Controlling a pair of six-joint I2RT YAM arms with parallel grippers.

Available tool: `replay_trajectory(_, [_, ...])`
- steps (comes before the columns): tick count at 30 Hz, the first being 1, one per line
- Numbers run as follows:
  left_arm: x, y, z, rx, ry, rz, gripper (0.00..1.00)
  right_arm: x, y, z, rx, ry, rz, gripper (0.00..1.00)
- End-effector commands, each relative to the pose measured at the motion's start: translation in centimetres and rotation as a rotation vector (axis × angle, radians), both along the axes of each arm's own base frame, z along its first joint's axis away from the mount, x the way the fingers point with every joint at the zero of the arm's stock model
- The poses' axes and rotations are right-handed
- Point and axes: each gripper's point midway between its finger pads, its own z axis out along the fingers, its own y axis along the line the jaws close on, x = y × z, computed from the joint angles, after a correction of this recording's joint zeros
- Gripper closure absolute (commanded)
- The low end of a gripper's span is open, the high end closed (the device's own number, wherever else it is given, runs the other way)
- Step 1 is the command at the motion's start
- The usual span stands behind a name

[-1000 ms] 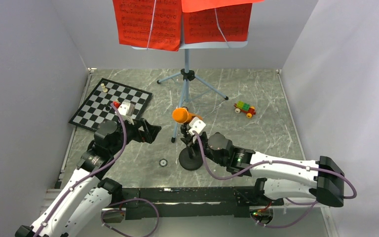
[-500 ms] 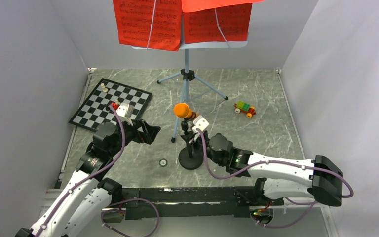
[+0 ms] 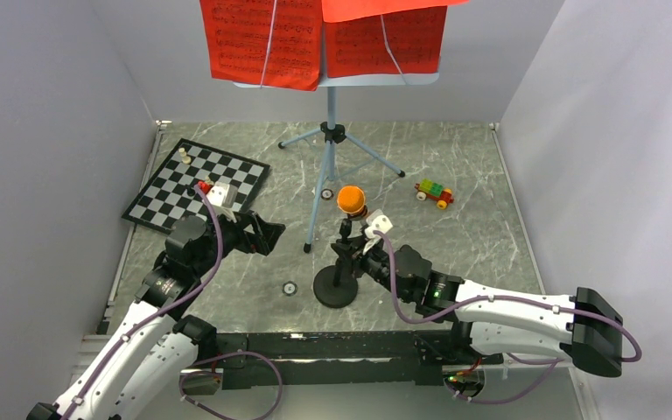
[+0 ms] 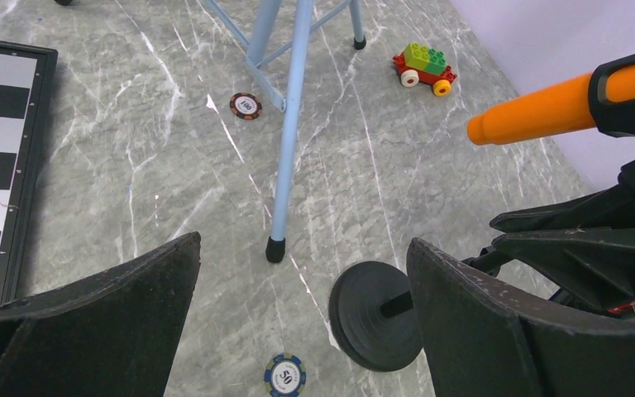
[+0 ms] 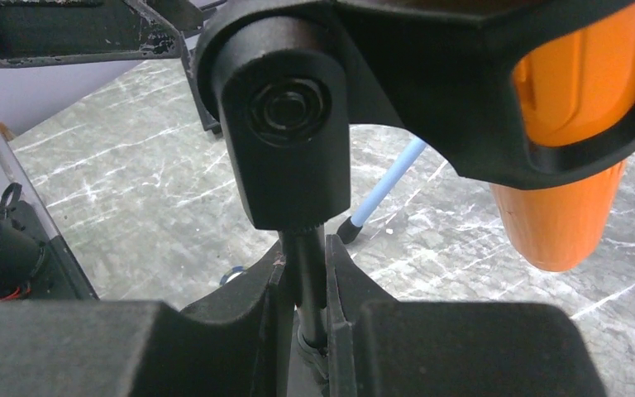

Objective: Pack up the instrument practice props

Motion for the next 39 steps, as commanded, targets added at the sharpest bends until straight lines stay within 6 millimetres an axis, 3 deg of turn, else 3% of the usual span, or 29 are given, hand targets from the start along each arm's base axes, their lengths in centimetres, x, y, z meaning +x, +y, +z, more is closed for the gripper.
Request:
replay_trajectory(1, [0.1,0.0,0.9,-0.027,-0.031,0.007,0.01,-0.2,1.5,4.0,0.159,-0.020,0.026,1.00])
replay_trajectory(14, [-0.1,0.3,0.7,-0.021,-0.032,0.017,0.01,1.1,3.5,5.4,0.147,-0.103,0.019,1.00])
replay_trajectory(18, [0.0,0.2,0.7,-0.023,-0.034,0.013,0.01,1.3,4.2,4.3,0.111,-0.094,0.029,1.00])
replay_trajectory(24, [0.0,-0.4,0.8,-0.032,-0.031,-0.015,0.01,1.4,4.6,0.8,0.043,-0.024,0.024,1.00])
replay_trajectory(25, [0.0,-0.4,0.8,-0.030,-0.031,-0.019,0.01,1.4,4.5,0.4,0.036,-0.010,0.017,0.94])
replay_trajectory(28, [-0.1,-0.4,1.0,-0.026,-0.038,-0.019,0.01,1.3,3.6,0.0,0.038,0.025,-0.010,0.53])
replay_trajectory(29, [-0.1,-0.4,1.0,-0.025,-0.041,-0.020,0.01,1.3,3.4,-0.1,0.036,0.034,-0.016,0.44])
replay_trajectory(32, [-0.1,-0.4,1.0,-0.029,-0.041,-0.024,0.01,1.3,2.9,-0.3,0.026,0.054,-0.031,0.30])
replay_trajectory(38, [0.0,-0.5,1.2,-0.032,-0.043,-0.026,0.01,0.9,1.9,0.2,0.012,0.079,-0.043,0.17])
replay_trajectory(39, [0.0,-0.5,1.3,-0.032,-0.045,-0.023,0.01,0.8,1.6,0.3,0.006,0.086,-0.046,0.11])
